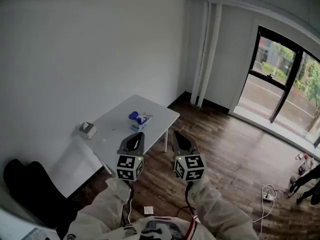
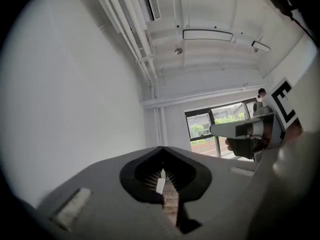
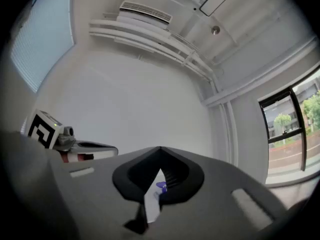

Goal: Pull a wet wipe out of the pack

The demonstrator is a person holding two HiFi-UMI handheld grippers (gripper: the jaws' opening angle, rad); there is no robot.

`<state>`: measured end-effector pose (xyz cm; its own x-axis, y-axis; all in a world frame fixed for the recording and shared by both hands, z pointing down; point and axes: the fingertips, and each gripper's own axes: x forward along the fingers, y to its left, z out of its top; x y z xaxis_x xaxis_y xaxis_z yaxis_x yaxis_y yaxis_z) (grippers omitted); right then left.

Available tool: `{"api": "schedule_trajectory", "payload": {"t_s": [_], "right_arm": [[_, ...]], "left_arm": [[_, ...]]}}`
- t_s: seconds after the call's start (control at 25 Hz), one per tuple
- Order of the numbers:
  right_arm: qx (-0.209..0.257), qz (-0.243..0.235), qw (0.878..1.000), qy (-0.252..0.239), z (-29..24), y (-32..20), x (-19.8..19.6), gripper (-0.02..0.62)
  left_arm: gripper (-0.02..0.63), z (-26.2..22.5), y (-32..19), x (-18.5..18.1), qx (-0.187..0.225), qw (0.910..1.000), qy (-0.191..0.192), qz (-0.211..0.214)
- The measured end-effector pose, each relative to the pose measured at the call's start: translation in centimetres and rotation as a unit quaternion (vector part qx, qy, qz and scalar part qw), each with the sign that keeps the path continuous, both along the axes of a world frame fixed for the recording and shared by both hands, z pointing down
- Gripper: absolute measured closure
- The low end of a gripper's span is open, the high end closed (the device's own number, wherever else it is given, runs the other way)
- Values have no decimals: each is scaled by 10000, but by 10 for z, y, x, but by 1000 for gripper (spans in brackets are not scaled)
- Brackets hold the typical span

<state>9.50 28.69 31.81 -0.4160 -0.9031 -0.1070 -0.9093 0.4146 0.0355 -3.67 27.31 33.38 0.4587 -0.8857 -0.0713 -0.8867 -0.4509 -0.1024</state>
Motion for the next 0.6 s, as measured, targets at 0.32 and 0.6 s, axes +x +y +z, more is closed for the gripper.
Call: {"api": "schedule_trajectory", "payload": {"t_s": [0.32, 0.6], "right_arm": [[100, 102, 9993, -338, -20, 13, 23, 592], [-215, 105, 9987, -440, 6, 13, 37, 591]], "left_arm": [[601, -2, 11, 9, -62, 9999, 148, 23], [601, 5, 15, 26, -119, 9999, 46, -8]]}}
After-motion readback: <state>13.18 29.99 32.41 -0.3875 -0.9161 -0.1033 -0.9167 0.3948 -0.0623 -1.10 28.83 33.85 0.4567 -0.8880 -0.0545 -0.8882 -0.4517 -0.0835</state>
